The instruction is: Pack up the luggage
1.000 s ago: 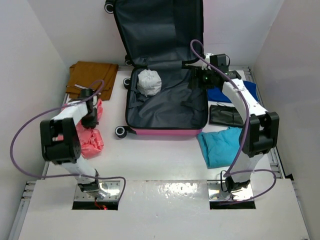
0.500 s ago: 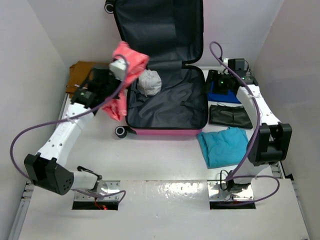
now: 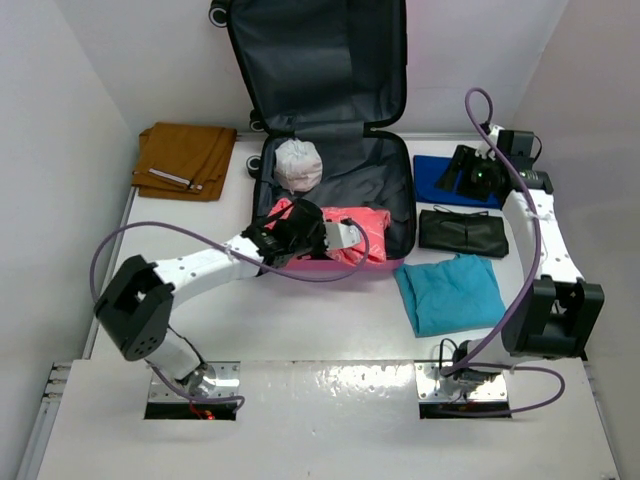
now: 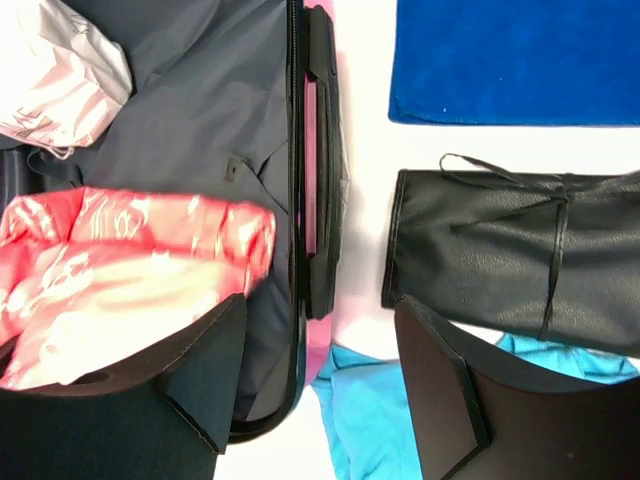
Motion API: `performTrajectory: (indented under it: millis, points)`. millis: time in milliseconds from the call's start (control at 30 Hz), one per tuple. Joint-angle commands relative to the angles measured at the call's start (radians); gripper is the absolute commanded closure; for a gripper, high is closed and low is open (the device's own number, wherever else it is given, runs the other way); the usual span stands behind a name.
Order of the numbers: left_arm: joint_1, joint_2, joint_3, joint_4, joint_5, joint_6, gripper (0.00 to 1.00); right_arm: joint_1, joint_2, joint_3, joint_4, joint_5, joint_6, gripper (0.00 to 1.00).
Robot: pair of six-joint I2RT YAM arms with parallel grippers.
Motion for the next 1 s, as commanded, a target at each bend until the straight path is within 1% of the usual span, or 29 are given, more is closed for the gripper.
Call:
performTrajectory:
  millis: [0,33,100,133,167,233,333,367,400,433,467,500,533,567,600,633,667,733,767,800,867,967]
  points:
    - [0.01,0.046,0.003,0.14,-0.025,0.122,1.0,-0.02,-0.062,-0.026,0.017,-0.017,-0.008,0.39]
    - [0.02,0.058,0.017,0.14,0.012,0.131,1.0,-0.021,-0.07,-0.03,0.017,-0.017,-0.011,0.39]
    - [0.021,0.096,0.017,0.164,0.012,0.131,1.0,-0.026,-0.084,-0.044,0.018,-0.017,-0.015,0.39]
    - [0.021,0.118,0.017,0.164,-0.006,0.131,1.0,-0.029,-0.084,-0.047,0.017,-0.017,-0.014,0.39]
    - [0.021,0.144,0.032,0.181,-0.056,0.111,1.0,-0.027,-0.087,-0.049,0.017,-0.019,-0.017,0.39]
    - [0.051,0.213,0.092,0.15,-0.068,0.048,1.0,-0.027,-0.086,-0.054,0.018,-0.019,-0.015,0.39]
    - [0.065,0.287,0.166,0.074,-0.048,-0.032,1.0,-0.029,-0.081,-0.047,0.018,-0.031,-0.014,0.39]
    - [0.065,0.298,0.166,0.074,-0.066,-0.045,1.0,-0.029,-0.078,-0.046,0.015,-0.046,-0.015,0.38]
    - [0.065,0.308,0.183,0.04,-0.066,-0.055,0.98,-0.027,-0.073,-0.04,0.017,-0.051,-0.018,0.36]
    - [0.065,0.318,0.195,0.017,-0.066,-0.073,0.94,-0.027,-0.07,-0.035,0.015,-0.054,-0.018,0.35]
    - [0.076,0.318,0.218,-0.009,-0.024,-0.082,0.84,-0.026,-0.066,-0.032,0.008,-0.068,-0.014,0.33]
    - [0.094,0.299,0.227,-0.053,0.015,-0.095,0.77,-0.021,-0.056,-0.015,0.003,-0.083,-0.029,0.31]
    - [0.108,0.275,0.227,-0.054,0.059,-0.125,0.69,-0.02,-0.053,-0.012,-0.002,-0.099,-0.029,0.31]
    - [0.131,0.244,0.227,-0.054,0.125,-0.144,0.54,-0.018,-0.049,-0.008,-0.002,-0.108,-0.032,0.3]
    - [0.131,0.212,0.238,-0.063,0.151,-0.157,0.5,-0.011,-0.047,-0.003,0.0,-0.134,-0.038,0.28]
    - [0.142,0.143,0.238,-0.063,0.175,-0.17,0.49,-0.006,-0.043,0.002,0.0,-0.143,-0.04,0.28]
    - [0.142,0.108,0.262,-0.063,0.188,-0.203,0.47,-0.004,-0.04,0.003,0.003,-0.154,-0.043,0.27]
    - [0.142,0.043,0.292,-0.077,0.179,-0.249,0.39,0.011,-0.04,0.005,0.005,-0.184,-0.04,0.27]
    - [0.142,-0.013,0.308,-0.077,0.179,-0.291,0.35,0.022,-0.038,0.005,0.008,-0.188,-0.043,0.26]
    - [0.142,-0.04,0.337,-0.089,0.135,-0.315,0.26,0.032,-0.038,0.005,0.008,-0.191,-0.046,0.26]
    - [0.158,-0.086,0.361,-0.101,0.066,-0.371,0.21,0.049,-0.036,0.003,0.008,-0.189,-0.051,0.26]
    - [0.224,-0.146,0.379,-0.127,0.044,-0.426,0.15,0.069,-0.026,-0.006,0.014,-0.188,-0.057,0.25]
